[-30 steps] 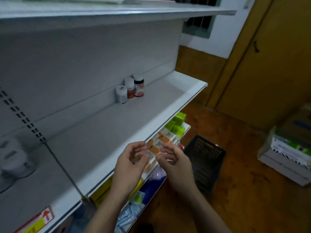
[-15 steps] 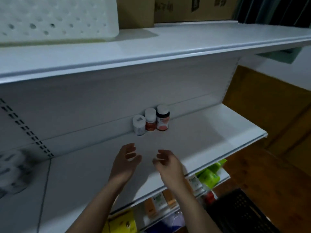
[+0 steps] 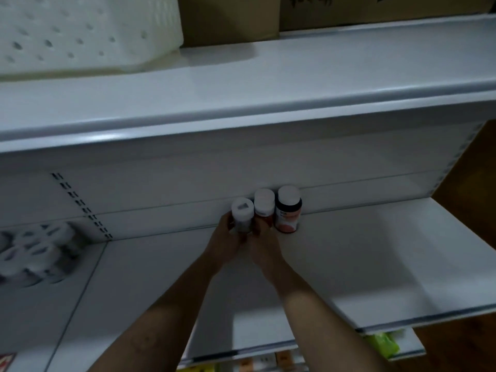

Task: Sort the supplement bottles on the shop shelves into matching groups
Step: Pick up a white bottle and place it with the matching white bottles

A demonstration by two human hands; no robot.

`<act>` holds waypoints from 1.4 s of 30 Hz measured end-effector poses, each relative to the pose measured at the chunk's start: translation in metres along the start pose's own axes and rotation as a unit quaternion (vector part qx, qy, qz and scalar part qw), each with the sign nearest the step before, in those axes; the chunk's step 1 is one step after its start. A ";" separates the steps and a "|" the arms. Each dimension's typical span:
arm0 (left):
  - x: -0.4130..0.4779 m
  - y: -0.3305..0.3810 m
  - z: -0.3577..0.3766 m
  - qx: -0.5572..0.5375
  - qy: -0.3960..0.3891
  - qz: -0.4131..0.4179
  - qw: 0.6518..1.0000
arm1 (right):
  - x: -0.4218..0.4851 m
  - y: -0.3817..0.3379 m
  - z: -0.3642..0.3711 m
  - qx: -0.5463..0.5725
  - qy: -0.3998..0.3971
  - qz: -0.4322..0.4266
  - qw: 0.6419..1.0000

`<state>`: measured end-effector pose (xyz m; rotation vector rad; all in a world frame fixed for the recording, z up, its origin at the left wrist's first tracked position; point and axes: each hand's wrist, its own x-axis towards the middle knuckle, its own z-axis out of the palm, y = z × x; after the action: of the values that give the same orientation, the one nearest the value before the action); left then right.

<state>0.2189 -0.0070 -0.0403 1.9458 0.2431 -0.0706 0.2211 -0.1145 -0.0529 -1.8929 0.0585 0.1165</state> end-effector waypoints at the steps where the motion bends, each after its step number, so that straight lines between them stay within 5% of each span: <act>1: -0.004 0.004 0.001 -0.011 0.003 -0.001 1.000 | 0.000 0.002 0.000 0.012 0.008 -0.004 1.000; 10: -0.106 -0.019 -0.016 0.017 0.036 0.010 0.999 | -0.094 0.007 -0.003 0.006 0.018 -0.073 0.997; 14: -0.174 -0.022 -0.034 -0.046 0.056 0.002 0.997 | -0.154 -0.006 0.006 0.089 -0.020 -0.024 0.996; 21: -0.289 -0.013 -0.077 -0.214 0.091 0.057 0.971 | -0.281 -0.058 0.019 0.118 -0.062 -0.095 0.986; 31: -0.382 -0.047 -0.112 -0.314 -0.025 0.082 0.946 | -0.394 -0.063 0.042 0.121 -0.033 -0.088 0.988; 42: -0.421 -0.055 -0.123 -0.313 -0.035 0.099 0.944 | -0.428 -0.064 0.044 0.140 -0.074 -0.073 0.985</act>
<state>-0.2118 0.0685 0.0254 1.3198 0.0116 0.0658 -0.2003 -0.0598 0.0409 -1.5974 -0.1573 0.1419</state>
